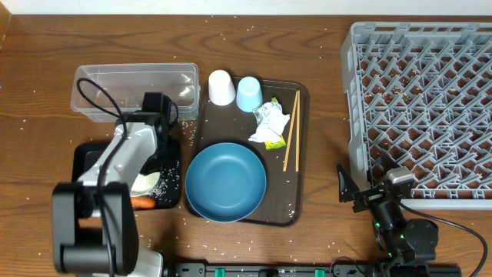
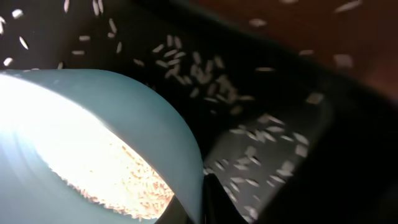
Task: Sort waste into correct bins and load items into the dishwasher rack
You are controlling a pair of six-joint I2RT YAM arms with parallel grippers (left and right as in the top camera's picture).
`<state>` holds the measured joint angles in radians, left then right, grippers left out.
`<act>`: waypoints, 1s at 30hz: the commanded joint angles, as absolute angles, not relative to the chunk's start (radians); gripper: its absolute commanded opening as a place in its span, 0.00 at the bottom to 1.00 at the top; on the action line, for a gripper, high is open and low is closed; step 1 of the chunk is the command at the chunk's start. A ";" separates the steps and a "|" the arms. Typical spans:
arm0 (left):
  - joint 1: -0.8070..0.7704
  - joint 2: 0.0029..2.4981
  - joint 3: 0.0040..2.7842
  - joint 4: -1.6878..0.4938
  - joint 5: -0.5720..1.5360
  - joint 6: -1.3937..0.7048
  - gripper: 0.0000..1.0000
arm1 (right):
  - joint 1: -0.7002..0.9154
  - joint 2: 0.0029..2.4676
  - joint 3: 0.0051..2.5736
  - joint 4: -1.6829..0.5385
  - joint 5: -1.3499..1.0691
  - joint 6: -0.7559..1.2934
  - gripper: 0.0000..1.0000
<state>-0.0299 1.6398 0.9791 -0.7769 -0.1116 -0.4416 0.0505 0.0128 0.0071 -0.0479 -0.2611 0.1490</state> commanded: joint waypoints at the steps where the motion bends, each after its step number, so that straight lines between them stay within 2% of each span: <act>1: -0.028 1.529 0.995 -0.780 -0.030 -0.443 0.06 | 0.059 0.009 0.006 -0.052 -0.258 0.141 0.99; 5: -0.001 1.393 0.995 -0.782 0.102 -0.446 0.06 | 0.059 0.009 0.006 -0.052 -0.258 0.141 0.99; 9: 0.110 1.267 0.994 -0.784 0.273 -0.445 0.06 | 0.059 0.009 0.006 -0.052 -0.258 0.141 0.99; 13: 0.308 1.205 0.981 -0.784 0.558 -0.378 0.06 | 0.059 0.009 0.006 -0.052 -0.258 0.141 0.99; 17: 0.543 1.219 0.944 -0.795 0.961 -0.256 0.06 | 0.059 0.009 0.006 -0.052 -0.258 0.141 0.99; 20: 0.690 1.243 0.910 -0.810 1.166 -0.158 0.06 | 0.059 0.009 0.006 -0.052 -0.258 0.141 0.99; 24: 0.810 1.287 0.872 -0.814 1.290 -0.089 0.06 | 0.059 0.009 0.006 -0.052 -0.258 0.141 0.99; 30: 0.829 1.404 0.866 -0.813 1.430 -0.014 0.06 | 0.059 0.009 0.006 -0.052 -0.258 0.141 0.99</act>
